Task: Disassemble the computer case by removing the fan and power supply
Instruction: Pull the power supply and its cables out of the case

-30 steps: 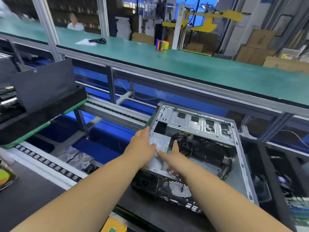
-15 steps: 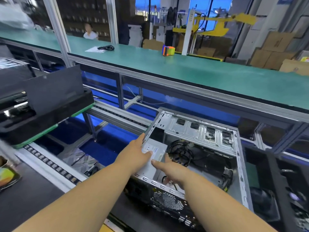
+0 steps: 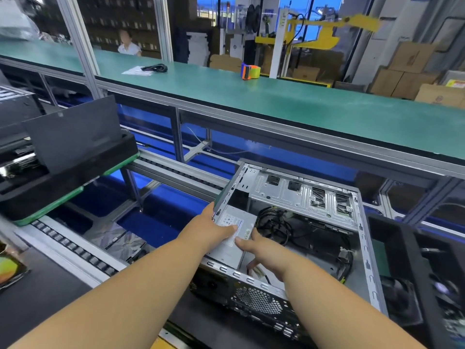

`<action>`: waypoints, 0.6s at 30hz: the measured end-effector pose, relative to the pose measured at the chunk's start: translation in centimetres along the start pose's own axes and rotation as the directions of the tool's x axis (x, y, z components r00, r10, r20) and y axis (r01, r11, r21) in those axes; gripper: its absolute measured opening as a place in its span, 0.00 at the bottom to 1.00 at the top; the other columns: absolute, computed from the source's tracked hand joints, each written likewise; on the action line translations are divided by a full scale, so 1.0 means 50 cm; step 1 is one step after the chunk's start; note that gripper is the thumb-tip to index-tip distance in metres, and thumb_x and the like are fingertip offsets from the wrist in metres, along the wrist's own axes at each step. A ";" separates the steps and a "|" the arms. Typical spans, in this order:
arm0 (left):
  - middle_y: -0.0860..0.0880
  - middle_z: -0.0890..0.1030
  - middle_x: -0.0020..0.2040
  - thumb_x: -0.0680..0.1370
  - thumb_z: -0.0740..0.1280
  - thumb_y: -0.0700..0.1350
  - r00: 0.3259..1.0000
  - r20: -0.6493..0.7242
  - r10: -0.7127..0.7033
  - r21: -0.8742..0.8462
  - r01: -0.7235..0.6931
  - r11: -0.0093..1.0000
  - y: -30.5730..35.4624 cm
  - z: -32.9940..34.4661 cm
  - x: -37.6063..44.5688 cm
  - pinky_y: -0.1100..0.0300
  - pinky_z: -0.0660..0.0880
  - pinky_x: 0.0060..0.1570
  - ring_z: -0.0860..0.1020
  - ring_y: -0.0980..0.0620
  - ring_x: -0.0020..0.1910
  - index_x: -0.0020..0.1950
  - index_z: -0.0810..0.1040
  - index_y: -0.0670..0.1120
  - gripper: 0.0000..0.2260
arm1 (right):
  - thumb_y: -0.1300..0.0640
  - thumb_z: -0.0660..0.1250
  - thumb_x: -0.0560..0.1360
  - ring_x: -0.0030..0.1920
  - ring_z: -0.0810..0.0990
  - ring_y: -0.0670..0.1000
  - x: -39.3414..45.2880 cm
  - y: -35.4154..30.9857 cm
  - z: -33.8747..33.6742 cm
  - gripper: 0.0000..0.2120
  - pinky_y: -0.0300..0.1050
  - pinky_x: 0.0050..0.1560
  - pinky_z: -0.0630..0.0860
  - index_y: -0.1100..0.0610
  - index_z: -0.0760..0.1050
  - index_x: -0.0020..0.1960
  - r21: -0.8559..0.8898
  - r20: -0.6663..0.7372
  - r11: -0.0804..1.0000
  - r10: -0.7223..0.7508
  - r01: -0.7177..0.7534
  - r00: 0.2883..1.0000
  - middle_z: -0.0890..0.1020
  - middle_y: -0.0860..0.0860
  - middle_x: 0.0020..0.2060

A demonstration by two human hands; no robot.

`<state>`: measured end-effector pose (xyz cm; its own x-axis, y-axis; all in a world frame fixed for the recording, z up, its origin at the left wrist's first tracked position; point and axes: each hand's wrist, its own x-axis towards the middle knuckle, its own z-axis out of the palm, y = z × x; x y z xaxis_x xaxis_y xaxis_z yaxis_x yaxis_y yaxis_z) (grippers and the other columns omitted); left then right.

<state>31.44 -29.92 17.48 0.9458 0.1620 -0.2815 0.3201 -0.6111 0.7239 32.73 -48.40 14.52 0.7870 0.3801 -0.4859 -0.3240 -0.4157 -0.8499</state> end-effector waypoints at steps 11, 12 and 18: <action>0.53 0.70 0.72 0.71 0.70 0.64 0.998 -0.011 -0.062 0.061 0.062 0.996 0.001 0.003 0.015 0.56 0.72 0.52 0.74 0.48 0.65 0.79 0.51 0.55 0.44 | 0.36 0.62 0.77 0.57 0.81 0.54 -0.001 -0.007 0.013 0.41 0.41 0.45 0.72 0.48 0.47 0.81 -0.124 -0.068 0.992 -0.010 0.001 0.998 0.68 0.49 0.74; 0.53 0.70 0.72 0.72 0.69 0.64 0.998 -0.023 -0.063 0.071 0.064 0.995 0.003 0.004 0.016 0.55 0.73 0.54 0.74 0.48 0.65 0.79 0.53 0.54 0.42 | 0.37 0.62 0.77 0.60 0.79 0.55 0.003 -0.011 0.016 0.39 0.43 0.49 0.74 0.49 0.49 0.81 -0.142 -0.086 0.990 -0.033 0.021 0.996 0.70 0.49 0.73; 0.50 0.76 0.64 0.74 0.65 0.65 0.997 -0.038 -0.070 0.137 0.075 0.988 0.011 0.008 0.014 0.49 0.76 0.56 0.77 0.47 0.58 0.73 0.63 0.51 0.32 | 0.37 0.62 0.78 0.65 0.75 0.54 0.000 -0.022 0.021 0.36 0.50 0.64 0.73 0.48 0.55 0.80 -0.164 -0.119 0.985 -0.075 0.055 0.990 0.72 0.47 0.71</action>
<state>32.26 -30.47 17.45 0.9223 0.2337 -0.3079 0.3796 -0.6978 0.6074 32.52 -47.07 15.27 0.8659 0.3096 -0.3928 -0.1895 -0.5238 -0.8305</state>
